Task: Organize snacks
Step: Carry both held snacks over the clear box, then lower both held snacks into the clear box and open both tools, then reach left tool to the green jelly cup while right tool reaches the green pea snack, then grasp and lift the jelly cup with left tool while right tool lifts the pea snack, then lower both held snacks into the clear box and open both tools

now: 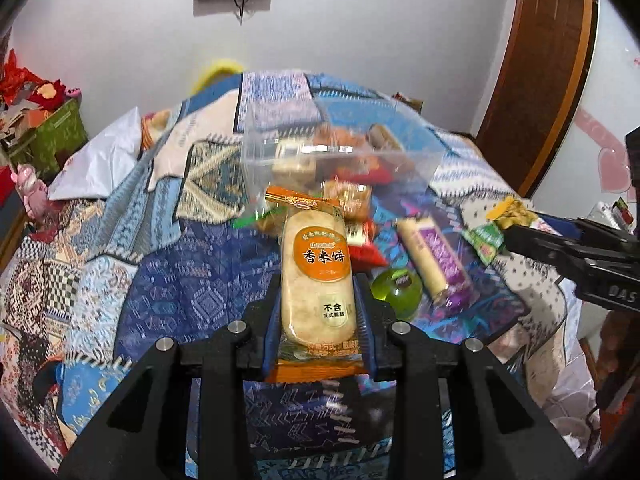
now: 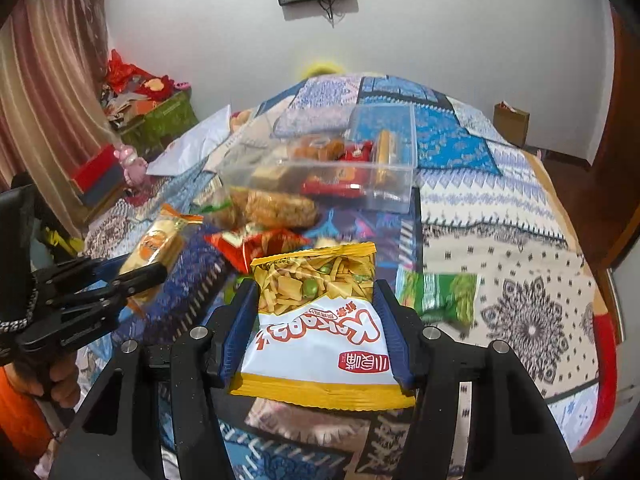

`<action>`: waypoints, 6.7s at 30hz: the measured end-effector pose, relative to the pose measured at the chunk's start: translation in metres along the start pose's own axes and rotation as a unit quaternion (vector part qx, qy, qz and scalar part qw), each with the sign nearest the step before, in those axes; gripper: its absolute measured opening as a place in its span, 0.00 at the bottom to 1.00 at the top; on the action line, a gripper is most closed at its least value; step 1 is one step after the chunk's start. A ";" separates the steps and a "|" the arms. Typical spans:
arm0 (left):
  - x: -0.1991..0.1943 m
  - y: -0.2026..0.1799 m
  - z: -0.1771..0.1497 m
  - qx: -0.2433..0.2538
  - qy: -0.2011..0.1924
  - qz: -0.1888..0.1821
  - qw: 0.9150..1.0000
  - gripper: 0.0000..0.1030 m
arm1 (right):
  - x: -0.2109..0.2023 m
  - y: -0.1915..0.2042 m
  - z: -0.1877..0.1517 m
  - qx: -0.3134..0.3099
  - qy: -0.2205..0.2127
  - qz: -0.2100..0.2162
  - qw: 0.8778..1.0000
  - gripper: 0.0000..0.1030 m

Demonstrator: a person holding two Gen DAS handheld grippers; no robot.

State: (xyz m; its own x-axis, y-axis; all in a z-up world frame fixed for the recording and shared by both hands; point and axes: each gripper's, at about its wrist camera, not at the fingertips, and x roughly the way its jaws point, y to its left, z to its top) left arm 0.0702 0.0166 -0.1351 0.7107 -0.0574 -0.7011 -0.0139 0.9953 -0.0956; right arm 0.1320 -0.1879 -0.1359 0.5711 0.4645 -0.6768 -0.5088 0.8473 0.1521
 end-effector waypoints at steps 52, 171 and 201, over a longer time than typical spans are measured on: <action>0.171 0.051 0.136 -0.041 0.019 0.021 0.999 0.32 | 0.155 -0.045 0.120 0.021 0.022 -0.014 0.999 0.53; 0.026 -0.015 0.076 -0.007 -0.049 -0.024 0.999 0.48 | 0.018 -0.040 0.057 0.021 -0.063 -0.017 0.998 0.43; 0.172 0.028 0.191 -0.026 -0.028 0.032 0.999 0.48 | 0.138 -0.048 0.158 0.022 -0.032 -0.008 0.999 0.43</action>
State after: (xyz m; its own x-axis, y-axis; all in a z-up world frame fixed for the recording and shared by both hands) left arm 0.3267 0.0495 -0.1239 0.7448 0.0119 -0.6672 -0.0958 0.9914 -0.0893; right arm 0.3370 -0.1240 -0.1223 0.6201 0.4647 -0.6321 -0.4713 0.8647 0.1735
